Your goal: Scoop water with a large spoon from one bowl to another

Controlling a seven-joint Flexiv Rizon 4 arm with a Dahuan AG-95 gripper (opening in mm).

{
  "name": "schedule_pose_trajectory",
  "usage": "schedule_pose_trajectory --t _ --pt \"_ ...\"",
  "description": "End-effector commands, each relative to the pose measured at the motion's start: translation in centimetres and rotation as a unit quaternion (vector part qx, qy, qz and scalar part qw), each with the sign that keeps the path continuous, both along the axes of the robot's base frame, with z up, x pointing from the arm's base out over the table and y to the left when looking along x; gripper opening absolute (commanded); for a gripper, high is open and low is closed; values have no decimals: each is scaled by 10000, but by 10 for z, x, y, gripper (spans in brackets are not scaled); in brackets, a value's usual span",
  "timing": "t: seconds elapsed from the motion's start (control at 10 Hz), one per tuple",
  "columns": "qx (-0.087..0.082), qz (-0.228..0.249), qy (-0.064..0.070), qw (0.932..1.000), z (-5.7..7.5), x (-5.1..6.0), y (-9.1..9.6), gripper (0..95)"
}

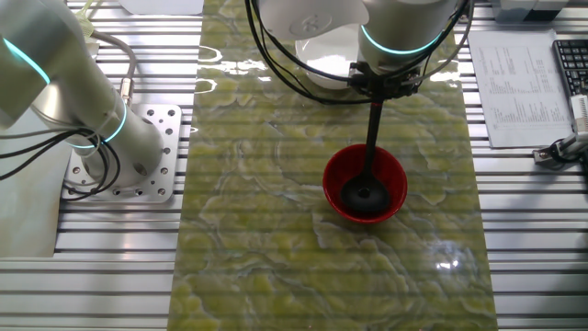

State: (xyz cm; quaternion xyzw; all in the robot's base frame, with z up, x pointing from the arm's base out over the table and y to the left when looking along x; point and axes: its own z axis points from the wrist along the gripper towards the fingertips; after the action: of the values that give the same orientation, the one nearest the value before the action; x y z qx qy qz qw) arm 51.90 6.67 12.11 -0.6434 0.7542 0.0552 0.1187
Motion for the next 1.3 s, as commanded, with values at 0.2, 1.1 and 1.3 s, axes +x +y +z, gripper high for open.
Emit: schedule_pose_trajectory --t 0.2,1.1,1.3 --pt "4 11 -13 10000 -1 0 0 190" --pt "44 85 -17 10000 -5 -1 0 380" --pt "44 95 -17 9999 -5 -1 -1 380"
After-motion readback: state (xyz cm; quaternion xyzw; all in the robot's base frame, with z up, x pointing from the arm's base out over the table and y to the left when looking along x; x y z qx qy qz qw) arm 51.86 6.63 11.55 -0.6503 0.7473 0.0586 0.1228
